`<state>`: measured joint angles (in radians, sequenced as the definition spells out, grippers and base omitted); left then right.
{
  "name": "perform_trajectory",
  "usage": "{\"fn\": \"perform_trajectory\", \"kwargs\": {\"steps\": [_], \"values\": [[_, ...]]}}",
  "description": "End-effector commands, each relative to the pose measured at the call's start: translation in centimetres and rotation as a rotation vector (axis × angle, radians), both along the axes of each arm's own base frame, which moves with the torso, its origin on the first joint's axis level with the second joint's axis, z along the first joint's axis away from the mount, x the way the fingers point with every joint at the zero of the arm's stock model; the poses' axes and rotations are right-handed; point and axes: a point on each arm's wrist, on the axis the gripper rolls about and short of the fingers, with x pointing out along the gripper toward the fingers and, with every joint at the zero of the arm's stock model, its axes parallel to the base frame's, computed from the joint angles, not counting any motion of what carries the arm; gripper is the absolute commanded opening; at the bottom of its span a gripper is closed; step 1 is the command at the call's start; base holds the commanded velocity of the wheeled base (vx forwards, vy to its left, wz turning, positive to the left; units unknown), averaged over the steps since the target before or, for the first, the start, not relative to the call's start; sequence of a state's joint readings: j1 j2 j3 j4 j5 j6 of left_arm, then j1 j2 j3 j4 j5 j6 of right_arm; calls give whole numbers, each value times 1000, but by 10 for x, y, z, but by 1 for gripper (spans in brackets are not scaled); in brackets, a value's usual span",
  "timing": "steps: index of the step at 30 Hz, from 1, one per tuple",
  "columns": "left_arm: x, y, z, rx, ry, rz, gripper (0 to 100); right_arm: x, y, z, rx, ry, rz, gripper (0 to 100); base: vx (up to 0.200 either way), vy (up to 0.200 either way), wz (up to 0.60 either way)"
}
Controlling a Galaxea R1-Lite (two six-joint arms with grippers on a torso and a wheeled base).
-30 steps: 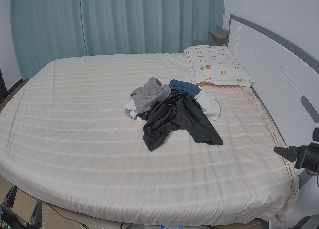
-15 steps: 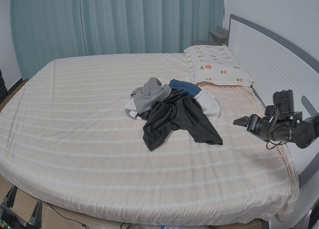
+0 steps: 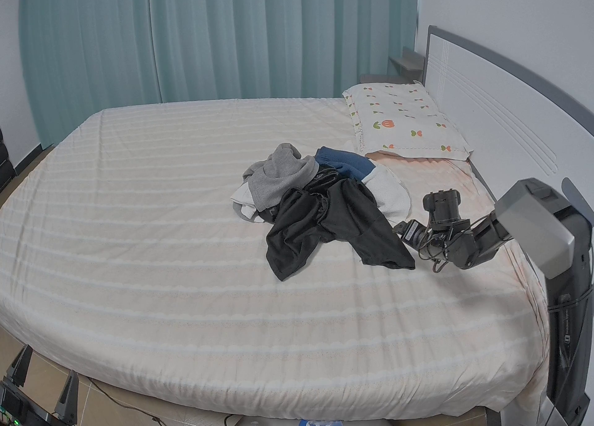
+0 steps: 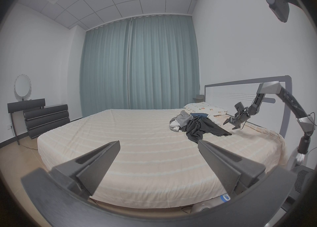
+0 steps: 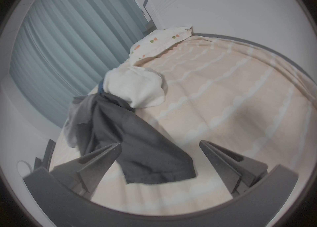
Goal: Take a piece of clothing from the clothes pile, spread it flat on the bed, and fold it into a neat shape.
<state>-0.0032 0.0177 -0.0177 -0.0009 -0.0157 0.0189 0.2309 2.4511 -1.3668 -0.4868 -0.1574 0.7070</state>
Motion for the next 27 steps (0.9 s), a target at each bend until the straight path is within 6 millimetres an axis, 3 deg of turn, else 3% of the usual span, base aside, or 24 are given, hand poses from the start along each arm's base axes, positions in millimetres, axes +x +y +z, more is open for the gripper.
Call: {"fn": "perform_trajectory", "kwargs": {"steps": [1, 10, 20, 21, 27], "values": [[0, 0, -5, -2, 2, 1, 100, 17, 8, -58, -35, 52, -26, 100, 0, 0, 0], [0, 0, -6, -4, 4, 1, 100, 30, 12, -54, -27, -3, -32, 100, 0, 0, 0], [0, 0, -5, -4, 6, 2, 100, 27, 37, -60, -85, -16, 48, 100, 0, 0, 0], [0, 0, -6, -4, 7, 2, 100, 27, 38, -62, -92, -15, 53, 0, 0, 0, 0], [0, 0, -5, -4, 6, 4, 100, 29, 35, -52, -98, -83, 26, 0, 0, 0, 0]]}}
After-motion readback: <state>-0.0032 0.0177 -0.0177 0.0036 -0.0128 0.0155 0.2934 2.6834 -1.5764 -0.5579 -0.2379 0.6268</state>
